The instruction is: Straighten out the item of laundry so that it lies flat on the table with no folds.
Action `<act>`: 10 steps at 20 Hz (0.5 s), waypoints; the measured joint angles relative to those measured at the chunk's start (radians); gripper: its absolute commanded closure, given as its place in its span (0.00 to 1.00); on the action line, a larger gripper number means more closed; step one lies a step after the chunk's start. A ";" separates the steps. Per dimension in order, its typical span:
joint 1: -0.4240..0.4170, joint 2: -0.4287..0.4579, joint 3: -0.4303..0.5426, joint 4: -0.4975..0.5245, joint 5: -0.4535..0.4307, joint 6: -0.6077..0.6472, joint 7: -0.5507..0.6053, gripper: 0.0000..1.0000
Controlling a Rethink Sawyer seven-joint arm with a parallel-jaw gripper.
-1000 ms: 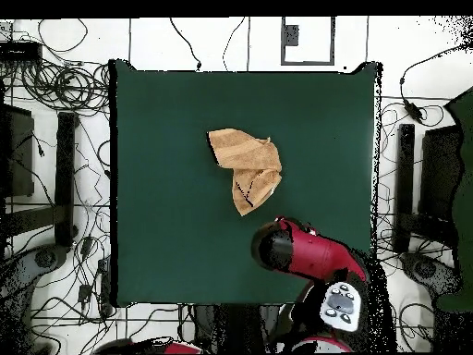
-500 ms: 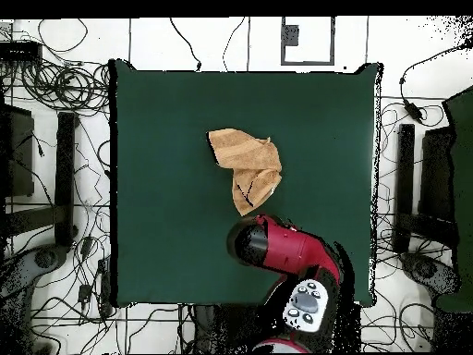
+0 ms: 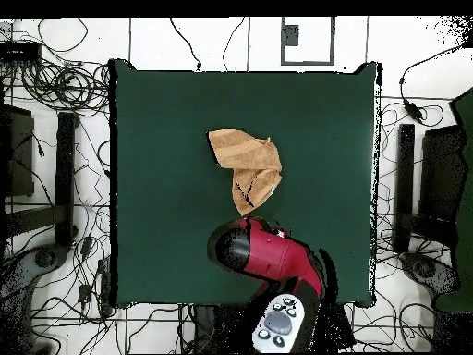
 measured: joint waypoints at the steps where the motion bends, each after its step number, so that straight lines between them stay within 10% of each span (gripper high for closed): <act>1: 0.021 -0.008 -0.012 0.010 0.016 0.006 0.000 0.00; 10: 0.074 0.001 -0.036 0.023 0.093 0.006 0.016 0.00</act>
